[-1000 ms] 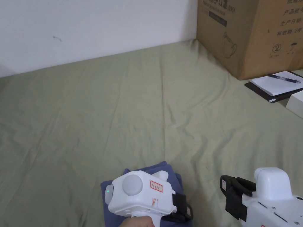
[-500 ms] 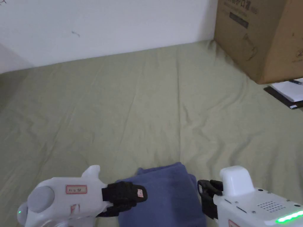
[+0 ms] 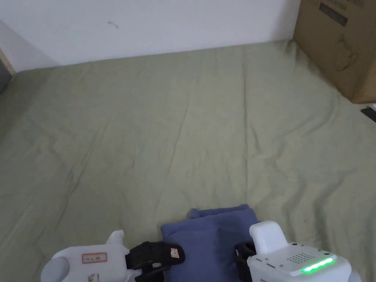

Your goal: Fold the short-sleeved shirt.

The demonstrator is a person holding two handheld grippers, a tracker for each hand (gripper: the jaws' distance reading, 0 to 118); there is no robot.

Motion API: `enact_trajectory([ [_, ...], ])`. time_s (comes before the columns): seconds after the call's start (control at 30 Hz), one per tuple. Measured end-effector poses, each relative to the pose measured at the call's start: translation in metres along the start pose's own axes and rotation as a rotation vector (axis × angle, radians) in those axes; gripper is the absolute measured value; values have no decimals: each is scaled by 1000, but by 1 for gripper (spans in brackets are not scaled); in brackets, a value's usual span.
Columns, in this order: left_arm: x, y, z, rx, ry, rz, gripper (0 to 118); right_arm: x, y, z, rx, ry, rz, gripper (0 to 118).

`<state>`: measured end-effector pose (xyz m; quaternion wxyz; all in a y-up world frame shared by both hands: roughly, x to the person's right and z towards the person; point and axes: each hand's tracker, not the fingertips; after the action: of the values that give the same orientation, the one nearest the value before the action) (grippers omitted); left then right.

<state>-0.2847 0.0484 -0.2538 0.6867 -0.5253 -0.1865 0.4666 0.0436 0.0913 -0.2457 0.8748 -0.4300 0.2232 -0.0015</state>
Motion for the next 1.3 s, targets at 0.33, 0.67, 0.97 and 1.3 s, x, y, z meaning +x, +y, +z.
enact_trajectory([
  [0.33, 3, 1, -47, -114, -127, -28, 67, -1, 0, 0, -8, -17, -1, 0],
  [0.67, 23, 10, -29, -117, -35, -110, 22, -30, 20, 47, 195, -164, -50, 0],
  [0.97, -1, 68, 89, -47, 135, -284, 22, -116, 65, 114, 666, -292, -77, 0],
  [1.3, -86, 152, 272, 113, 712, -222, 22, -159, 97, 102, 723, -280, 2, 0],
])
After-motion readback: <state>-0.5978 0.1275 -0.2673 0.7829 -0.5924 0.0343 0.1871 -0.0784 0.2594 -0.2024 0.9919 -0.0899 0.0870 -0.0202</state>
